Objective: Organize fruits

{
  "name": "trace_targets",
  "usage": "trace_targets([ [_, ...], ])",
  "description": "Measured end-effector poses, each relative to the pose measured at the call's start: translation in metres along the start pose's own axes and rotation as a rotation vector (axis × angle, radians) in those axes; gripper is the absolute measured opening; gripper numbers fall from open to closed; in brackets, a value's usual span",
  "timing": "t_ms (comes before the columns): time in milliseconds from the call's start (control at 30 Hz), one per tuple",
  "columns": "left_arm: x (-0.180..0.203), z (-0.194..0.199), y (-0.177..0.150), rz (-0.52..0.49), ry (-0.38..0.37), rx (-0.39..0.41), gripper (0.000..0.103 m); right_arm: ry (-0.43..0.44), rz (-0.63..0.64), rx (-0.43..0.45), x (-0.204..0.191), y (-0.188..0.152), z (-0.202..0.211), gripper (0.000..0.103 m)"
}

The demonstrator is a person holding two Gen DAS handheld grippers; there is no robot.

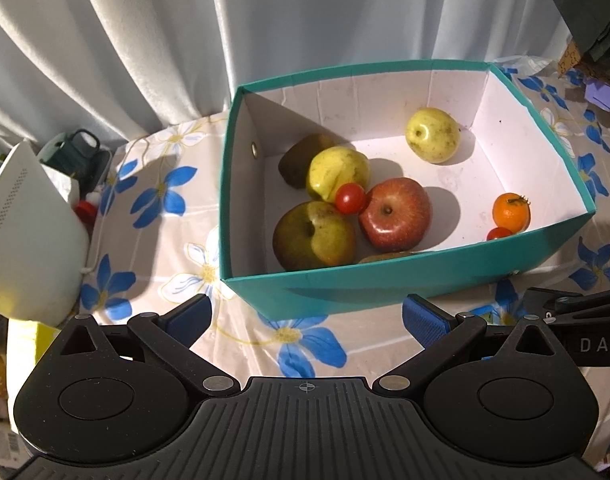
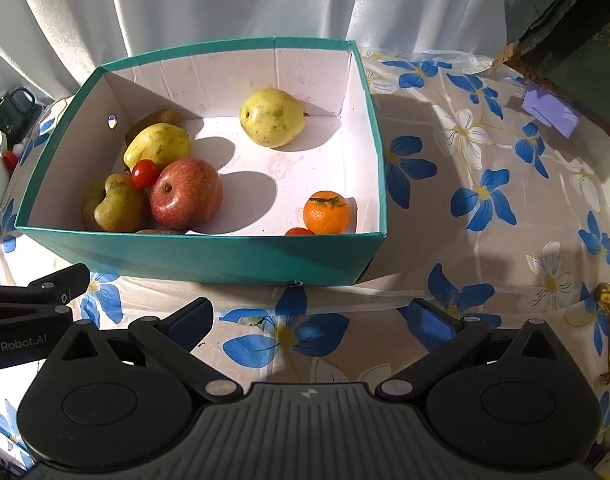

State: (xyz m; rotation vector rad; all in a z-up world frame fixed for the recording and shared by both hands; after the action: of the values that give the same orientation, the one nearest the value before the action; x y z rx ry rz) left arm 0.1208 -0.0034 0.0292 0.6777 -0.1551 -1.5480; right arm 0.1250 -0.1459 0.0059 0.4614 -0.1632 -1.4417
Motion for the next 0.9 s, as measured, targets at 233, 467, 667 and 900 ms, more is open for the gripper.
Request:
trace_targets([
  [233,-0.001,-0.003,0.01,-0.044,0.033,-0.038,0.103,-0.018,0.045,-0.053,-0.009,0.008,-0.006,0.103],
  [467,-0.001,-0.011,0.02,-0.047,0.008,-0.089,0.103,-0.025,0.047,-0.128,-0.008,0.022,-0.016,0.103],
  [667,0.002,-0.022,0.022,-0.066,0.006,-0.132,0.103,-0.03,0.04,-0.156,-0.006,0.029,-0.024,0.103],
  [900,0.009,-0.027,0.027,-0.104,0.002,-0.138,0.103,-0.044,0.05,-0.18,-0.002,0.033,-0.03,0.103],
])
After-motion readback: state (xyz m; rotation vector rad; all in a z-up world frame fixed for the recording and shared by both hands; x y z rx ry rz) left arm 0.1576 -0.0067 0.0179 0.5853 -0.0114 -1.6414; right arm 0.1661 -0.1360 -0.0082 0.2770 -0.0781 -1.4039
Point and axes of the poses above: each gripper's, at about its wrist camera, not at the fingertips, and z roughly against the way its jaws point, x to its right, y to its top, the point moved 2 cm from there along -z, roughly the way its jaws point, and after that the axes turned 11 degrees about y, right-handed, at the moved point
